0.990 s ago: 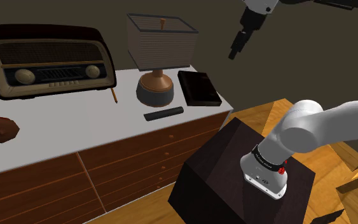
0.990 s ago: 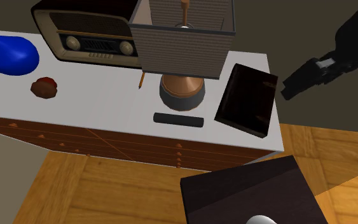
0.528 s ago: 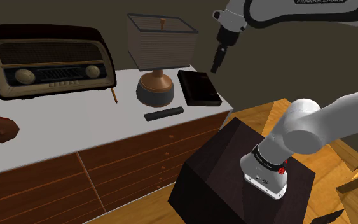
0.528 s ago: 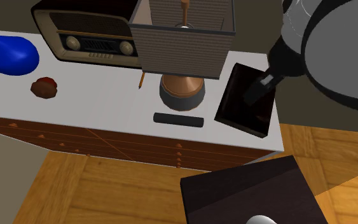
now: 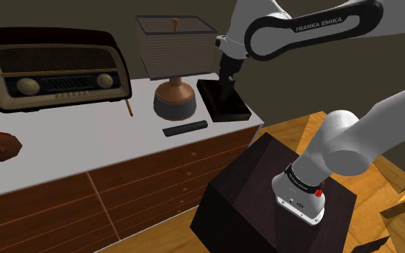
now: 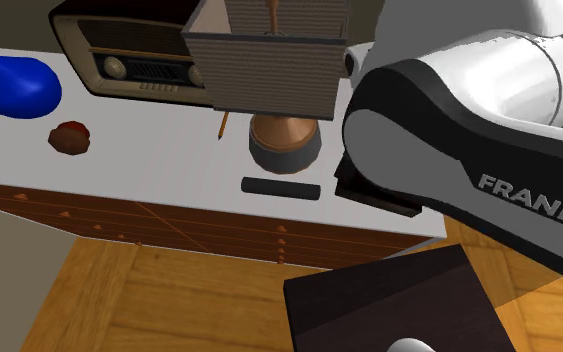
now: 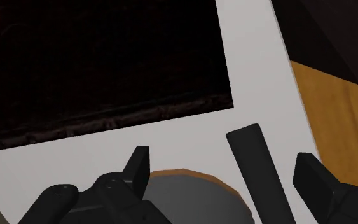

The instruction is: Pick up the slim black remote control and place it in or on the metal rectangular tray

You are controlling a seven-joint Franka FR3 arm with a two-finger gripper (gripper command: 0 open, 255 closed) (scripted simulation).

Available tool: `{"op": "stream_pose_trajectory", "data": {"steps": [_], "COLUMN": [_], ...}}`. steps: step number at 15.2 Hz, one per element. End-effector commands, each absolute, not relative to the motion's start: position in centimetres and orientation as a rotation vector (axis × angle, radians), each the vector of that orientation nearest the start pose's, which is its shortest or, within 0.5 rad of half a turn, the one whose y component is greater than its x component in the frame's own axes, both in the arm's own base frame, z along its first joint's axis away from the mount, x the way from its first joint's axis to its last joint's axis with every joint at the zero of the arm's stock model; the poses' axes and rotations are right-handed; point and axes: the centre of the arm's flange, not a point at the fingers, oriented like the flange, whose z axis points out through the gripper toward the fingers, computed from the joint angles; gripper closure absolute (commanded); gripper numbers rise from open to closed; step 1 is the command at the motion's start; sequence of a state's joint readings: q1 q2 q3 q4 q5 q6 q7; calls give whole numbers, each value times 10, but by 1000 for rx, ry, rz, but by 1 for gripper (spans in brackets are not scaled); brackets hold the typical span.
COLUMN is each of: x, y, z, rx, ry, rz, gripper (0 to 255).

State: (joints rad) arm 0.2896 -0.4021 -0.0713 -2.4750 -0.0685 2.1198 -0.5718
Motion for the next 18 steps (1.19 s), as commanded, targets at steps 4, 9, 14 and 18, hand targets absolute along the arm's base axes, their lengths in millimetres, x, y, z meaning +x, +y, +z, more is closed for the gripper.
{"op": "stream_pose_trajectory", "data": {"steps": [4,9,14,18], "x": [422,423,424,425], "y": [126,162,162,162], "z": [387,342,316,302], "rx": [-2752,-2589,-2589,-2589], "ry": [-1582,-1828,-1828,-1828], "rz": [-44,-27,-27,-27], "gripper": [0,0,0,0]}}
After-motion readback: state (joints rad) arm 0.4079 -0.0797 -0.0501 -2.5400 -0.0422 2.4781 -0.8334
